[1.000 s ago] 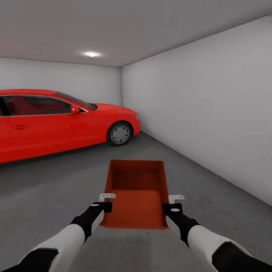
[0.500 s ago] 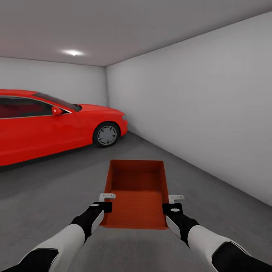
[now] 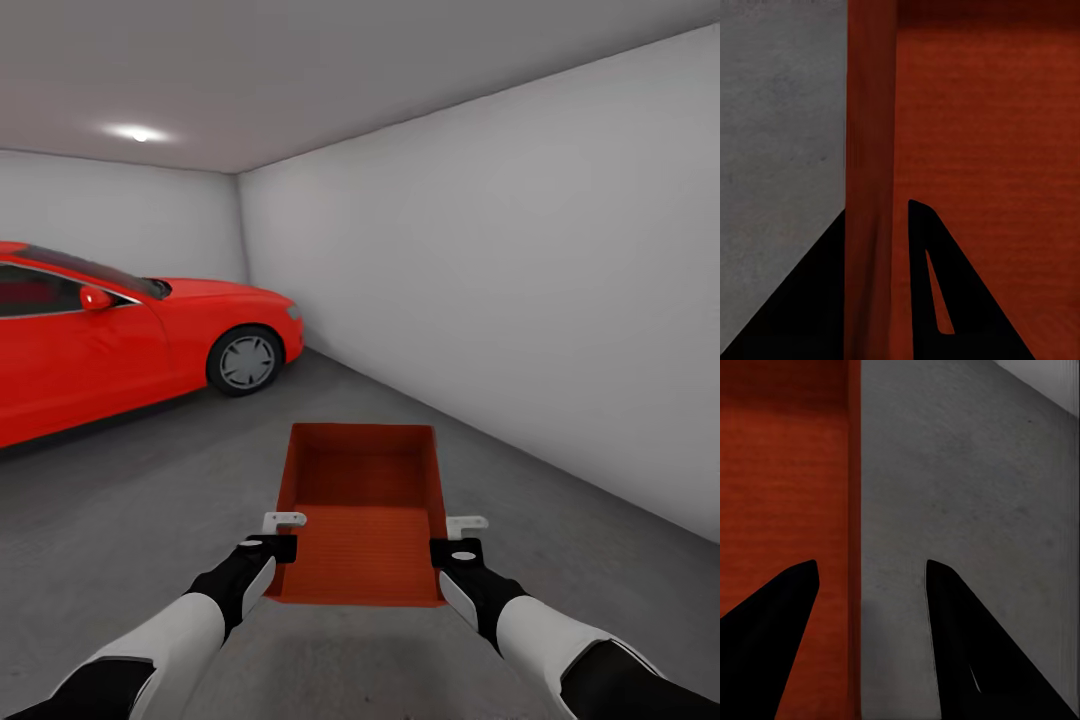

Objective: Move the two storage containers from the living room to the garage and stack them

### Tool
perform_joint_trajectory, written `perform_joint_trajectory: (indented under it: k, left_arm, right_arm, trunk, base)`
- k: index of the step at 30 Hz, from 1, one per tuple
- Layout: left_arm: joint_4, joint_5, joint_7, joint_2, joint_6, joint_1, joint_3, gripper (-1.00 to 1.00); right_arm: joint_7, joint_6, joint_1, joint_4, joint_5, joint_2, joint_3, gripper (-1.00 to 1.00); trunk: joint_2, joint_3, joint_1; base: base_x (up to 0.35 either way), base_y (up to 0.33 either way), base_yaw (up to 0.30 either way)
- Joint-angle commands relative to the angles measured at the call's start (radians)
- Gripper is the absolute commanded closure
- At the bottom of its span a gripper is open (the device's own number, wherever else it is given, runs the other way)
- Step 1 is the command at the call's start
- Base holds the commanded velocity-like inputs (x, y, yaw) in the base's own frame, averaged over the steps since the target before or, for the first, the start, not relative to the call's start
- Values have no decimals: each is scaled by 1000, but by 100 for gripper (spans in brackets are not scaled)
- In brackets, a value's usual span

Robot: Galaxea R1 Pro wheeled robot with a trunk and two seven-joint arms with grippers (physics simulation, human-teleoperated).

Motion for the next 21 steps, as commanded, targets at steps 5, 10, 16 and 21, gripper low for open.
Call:
perform_joint_trajectory:
  k: [5,10,16,21]
  left_arm:
    - [-3,-11,9,1,7,0,13,100]
    - [-4,-11,9,1,7,0,13,100]
    - [-4,-11,9,1,7,0,13,100]
    - [-4,-11,9,1,7,0,13,100]
  right_arm:
    - [39,5,-1,-9,-2,0,-26,100]
    - [39,5,-1,-9,-2,0,-26,100]
    - [39,5,-1,-9,-2,0,-26,100]
    - [39,5,-1,-9,-2,0,-26,100]
  trunk:
    - [-2,-2,0]
    - [-2,-2,0]
    - [-2,-2,0]
    - [-2,0,0]
  base:
    - [0,0,-247]
    - [0,0,-247]
    - [0,0,-247]
    - [0,0,-247]
